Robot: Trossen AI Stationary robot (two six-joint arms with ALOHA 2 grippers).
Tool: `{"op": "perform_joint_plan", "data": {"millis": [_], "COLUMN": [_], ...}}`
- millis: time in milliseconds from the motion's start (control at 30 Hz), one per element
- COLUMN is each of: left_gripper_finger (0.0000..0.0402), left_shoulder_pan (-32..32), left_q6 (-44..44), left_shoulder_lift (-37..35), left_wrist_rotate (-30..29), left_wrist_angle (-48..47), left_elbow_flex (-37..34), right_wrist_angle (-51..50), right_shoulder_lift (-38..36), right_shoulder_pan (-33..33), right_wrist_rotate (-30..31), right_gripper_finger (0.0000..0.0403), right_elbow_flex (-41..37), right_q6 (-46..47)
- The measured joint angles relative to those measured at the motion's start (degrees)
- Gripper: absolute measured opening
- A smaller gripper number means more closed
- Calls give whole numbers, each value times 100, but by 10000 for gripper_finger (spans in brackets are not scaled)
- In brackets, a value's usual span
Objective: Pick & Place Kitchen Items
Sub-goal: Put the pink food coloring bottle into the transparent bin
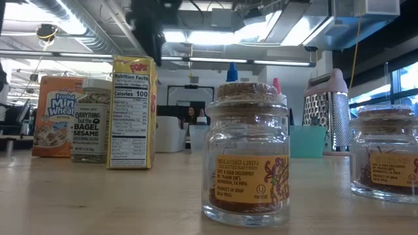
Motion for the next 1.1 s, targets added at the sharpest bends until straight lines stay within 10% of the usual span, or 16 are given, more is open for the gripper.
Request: {"op": "perform_joint_plan", "data": {"millis": [1100], "left_gripper_finger": [297], "left_shoulder_pan": [-1360], "left_q6": [-2142], "left_shoulder_lift": [-2520], "left_wrist_rotate": [616], "left_wrist_angle": [-852], "left_elbow_flex": [0], "right_wrist_angle": [1302], "right_shoulder_lift": [554], "right_shoulder_pan": [40], "right_wrist_rotate": [-42], "right_gripper_finger": [191], "right_elbow_flex": [-2], "right_q6": [1020]}}
